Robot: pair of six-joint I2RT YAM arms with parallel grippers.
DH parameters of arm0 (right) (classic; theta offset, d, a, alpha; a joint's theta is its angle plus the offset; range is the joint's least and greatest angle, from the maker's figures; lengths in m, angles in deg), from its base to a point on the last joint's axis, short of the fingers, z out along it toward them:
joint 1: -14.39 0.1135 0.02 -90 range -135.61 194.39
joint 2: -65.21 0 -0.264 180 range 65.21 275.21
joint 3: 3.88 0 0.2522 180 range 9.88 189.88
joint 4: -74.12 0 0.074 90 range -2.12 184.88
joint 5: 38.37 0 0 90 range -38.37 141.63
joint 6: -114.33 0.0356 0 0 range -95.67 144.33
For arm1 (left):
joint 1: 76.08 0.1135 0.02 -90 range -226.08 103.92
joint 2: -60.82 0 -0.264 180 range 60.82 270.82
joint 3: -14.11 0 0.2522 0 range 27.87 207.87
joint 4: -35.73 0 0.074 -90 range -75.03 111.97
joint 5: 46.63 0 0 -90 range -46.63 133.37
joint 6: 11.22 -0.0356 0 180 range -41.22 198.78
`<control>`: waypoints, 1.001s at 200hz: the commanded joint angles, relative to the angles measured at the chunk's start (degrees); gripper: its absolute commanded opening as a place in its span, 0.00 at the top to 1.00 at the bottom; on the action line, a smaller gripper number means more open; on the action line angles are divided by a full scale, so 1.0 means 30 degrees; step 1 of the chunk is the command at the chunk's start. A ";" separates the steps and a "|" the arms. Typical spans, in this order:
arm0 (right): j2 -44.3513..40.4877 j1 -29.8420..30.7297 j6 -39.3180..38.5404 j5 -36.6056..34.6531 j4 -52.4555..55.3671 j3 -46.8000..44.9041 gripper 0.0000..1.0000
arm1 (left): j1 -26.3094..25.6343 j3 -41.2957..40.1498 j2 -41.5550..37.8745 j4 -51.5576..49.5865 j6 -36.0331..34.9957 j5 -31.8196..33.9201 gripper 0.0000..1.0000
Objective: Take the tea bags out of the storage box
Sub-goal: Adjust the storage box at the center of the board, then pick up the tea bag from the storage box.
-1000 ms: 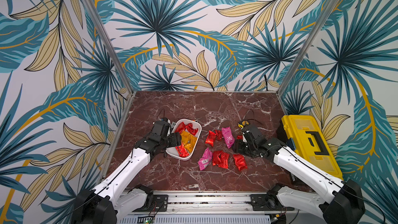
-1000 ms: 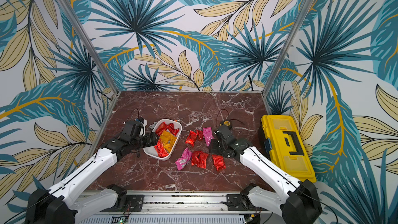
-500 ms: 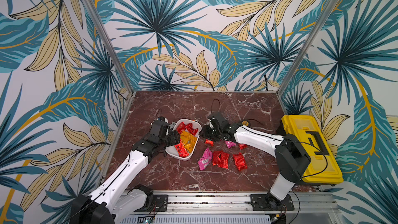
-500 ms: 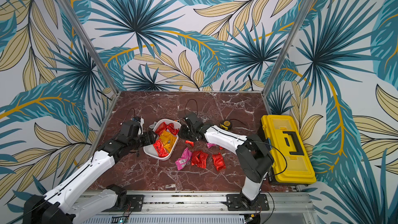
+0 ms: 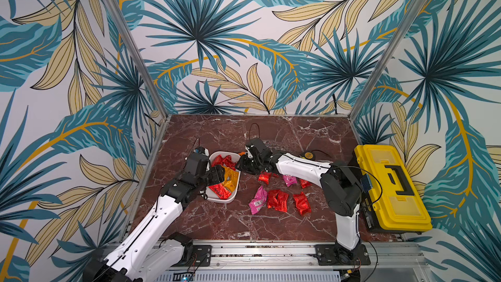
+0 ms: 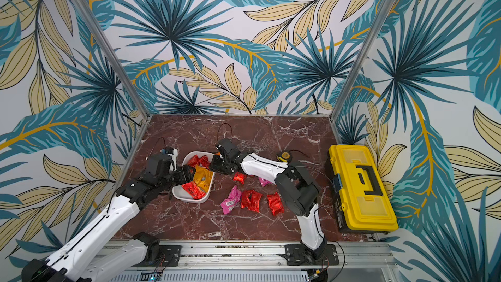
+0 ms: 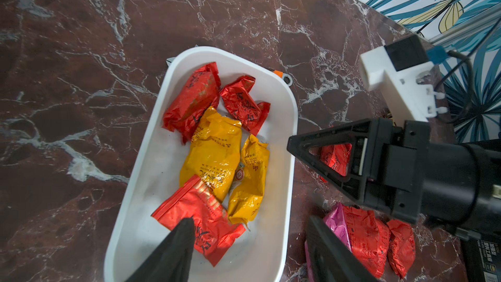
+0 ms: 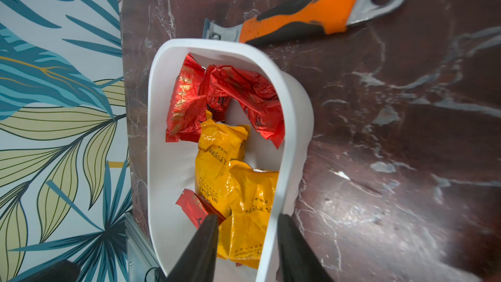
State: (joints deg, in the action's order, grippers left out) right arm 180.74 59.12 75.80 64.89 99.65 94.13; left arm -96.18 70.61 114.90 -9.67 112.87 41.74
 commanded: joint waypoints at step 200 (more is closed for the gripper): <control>-1.1761 -0.0759 -0.0748 -0.4214 -0.0145 -1.0287 0.54 | 0.0051 0.1068 0.9590 0.3647 -0.2060 -0.2563 0.73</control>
State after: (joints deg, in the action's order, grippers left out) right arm 147.91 56.69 73.09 54.29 98.82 65.28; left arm -96.18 71.12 142.99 -0.82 107.62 33.70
